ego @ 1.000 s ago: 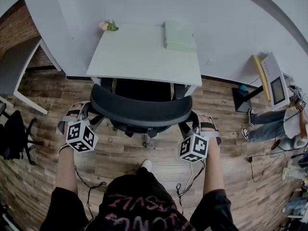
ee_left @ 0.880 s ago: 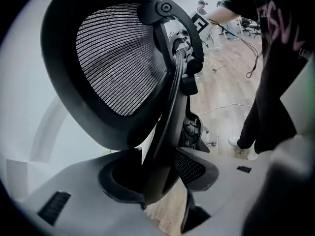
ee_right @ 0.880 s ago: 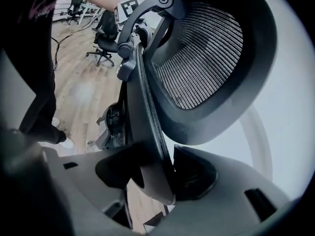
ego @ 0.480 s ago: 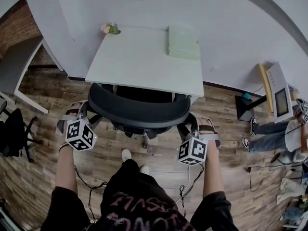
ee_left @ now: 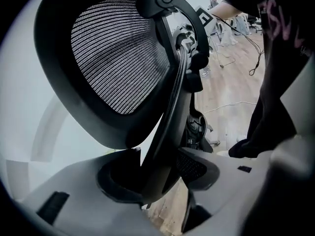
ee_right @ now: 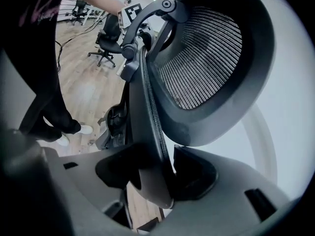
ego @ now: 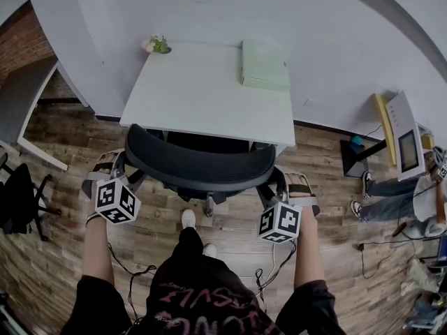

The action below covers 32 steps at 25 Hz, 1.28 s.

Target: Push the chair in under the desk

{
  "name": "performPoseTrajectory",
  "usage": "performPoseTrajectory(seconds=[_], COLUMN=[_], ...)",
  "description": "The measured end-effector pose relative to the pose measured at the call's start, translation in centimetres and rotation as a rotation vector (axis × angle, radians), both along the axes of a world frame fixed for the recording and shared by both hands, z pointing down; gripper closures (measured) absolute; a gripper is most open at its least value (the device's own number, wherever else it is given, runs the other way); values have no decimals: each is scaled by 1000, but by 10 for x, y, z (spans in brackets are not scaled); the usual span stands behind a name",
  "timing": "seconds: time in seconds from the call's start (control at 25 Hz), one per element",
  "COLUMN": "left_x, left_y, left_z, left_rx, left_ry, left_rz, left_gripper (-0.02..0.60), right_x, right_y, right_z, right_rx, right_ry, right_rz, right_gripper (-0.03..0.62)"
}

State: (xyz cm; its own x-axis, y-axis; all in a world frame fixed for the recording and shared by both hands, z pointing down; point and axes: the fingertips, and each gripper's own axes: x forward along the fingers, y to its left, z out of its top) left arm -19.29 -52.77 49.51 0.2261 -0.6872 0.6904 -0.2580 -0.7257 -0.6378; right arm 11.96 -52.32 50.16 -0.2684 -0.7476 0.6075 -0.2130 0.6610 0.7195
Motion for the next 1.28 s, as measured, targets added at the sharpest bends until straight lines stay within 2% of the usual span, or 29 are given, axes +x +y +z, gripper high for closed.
performPoseTrajectory(seconds=[0.92,1.28], left_x=[18,30], left_y=[-105,-127], left_z=[4,2], left_rx=[15,17], left_ry=[22,31], left_rz=[39,50], left_gripper=[342,342], right_x=[19,31], right_y=[-96,-120], right_z=[6,5], right_rx=[-4,-10], right_ry=[46,60], right_rz=[61,77], right_gripper=[361,355])
